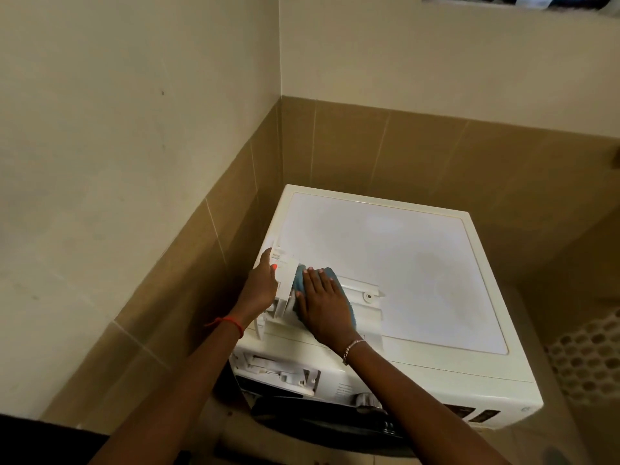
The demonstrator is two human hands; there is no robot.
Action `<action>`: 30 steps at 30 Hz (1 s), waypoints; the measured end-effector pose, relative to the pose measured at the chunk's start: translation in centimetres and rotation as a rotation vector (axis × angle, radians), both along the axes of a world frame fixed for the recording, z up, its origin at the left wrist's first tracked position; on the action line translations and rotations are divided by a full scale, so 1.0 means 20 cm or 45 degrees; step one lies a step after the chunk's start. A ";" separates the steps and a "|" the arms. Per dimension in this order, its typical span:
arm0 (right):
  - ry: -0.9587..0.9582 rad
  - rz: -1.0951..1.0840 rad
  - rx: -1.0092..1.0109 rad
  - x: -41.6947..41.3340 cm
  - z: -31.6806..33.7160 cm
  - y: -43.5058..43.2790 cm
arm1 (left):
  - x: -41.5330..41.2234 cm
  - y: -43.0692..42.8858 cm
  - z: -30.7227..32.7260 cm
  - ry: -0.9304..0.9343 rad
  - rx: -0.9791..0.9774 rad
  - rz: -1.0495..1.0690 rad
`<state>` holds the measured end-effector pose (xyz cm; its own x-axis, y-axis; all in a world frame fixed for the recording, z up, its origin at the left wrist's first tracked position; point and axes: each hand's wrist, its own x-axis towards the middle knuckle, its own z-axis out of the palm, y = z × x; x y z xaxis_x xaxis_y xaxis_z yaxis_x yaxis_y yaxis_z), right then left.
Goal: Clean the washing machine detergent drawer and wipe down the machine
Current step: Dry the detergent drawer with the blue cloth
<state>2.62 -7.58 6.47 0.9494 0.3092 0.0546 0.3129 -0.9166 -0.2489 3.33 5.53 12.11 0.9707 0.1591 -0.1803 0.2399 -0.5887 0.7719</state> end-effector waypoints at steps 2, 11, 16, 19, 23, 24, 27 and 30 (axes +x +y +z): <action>-0.016 0.001 -0.047 -0.02 -0.02 -0.05 | 0.00 0.00 -0.01 -0.024 0.094 -0.009; -0.363 0.075 0.027 -0.10 -0.15 -0.46 | 0.01 0.01 -0.01 0.004 0.038 -0.024; -0.203 -0.086 0.467 -0.15 -0.18 -0.57 | 0.00 0.00 0.00 0.013 -0.012 -0.036; 0.069 -0.390 0.949 -0.17 -0.14 -0.53 | -0.01 0.00 0.01 0.000 -0.013 -0.028; -0.097 -0.848 1.166 -0.04 -0.07 -0.58 | -0.02 0.00 0.01 -0.002 0.035 -0.025; -0.088 -0.925 1.157 0.00 -0.04 -0.61 | -0.03 0.00 0.01 -0.001 0.047 -0.032; -0.046 -0.863 1.066 0.12 0.05 -0.61 | -0.03 0.00 -0.01 -0.013 0.101 -0.051; 0.034 -0.579 0.855 0.22 0.11 -0.45 | -0.02 0.00 -0.03 -0.012 0.149 -0.037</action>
